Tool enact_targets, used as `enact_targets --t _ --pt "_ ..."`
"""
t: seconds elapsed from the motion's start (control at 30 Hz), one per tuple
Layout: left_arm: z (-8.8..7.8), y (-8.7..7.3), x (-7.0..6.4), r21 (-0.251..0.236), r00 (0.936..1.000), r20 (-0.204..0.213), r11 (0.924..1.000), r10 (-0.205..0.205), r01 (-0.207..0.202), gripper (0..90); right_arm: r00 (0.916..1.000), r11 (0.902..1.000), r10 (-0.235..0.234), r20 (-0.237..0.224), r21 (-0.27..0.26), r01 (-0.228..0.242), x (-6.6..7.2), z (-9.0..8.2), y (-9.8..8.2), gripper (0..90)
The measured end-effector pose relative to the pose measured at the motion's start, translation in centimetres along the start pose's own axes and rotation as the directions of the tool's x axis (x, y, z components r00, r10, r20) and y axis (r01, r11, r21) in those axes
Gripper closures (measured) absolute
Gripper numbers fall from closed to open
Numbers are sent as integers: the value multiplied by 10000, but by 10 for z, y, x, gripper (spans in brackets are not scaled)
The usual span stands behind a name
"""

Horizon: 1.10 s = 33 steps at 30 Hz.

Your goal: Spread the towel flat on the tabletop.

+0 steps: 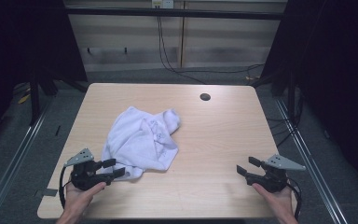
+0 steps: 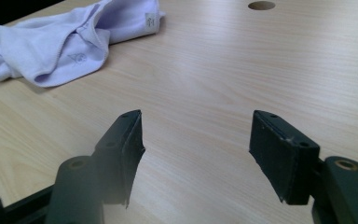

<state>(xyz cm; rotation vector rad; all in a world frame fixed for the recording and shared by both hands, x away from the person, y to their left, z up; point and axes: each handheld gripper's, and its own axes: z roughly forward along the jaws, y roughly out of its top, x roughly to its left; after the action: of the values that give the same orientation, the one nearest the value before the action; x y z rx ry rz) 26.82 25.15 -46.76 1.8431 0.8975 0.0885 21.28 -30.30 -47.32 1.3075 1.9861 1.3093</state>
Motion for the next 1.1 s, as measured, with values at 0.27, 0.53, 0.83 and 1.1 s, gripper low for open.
enact_targets --t 0.27,0.53,0.83,1.1 --pt "17 17 7 101 9996 -116 9997 239 -238 452 9932 9975 278 -1129 684 -202 -4 8 -2 374" --pt "22 30 19 100 9989 -332 9994 343 -339 470 9909 9937 114 -1342 1121 37 2 9 -3 358" --pt "38 42 40 619 9939 -599 9941 923 -886 591 9896 9893 -149 -1431 1413 353 9 10 -4 349" --pt "68 27 46 1997 9959 -638 9786 642 -503 421 9881 9863 -64 -1538 1616 316 8 14 -4 339"
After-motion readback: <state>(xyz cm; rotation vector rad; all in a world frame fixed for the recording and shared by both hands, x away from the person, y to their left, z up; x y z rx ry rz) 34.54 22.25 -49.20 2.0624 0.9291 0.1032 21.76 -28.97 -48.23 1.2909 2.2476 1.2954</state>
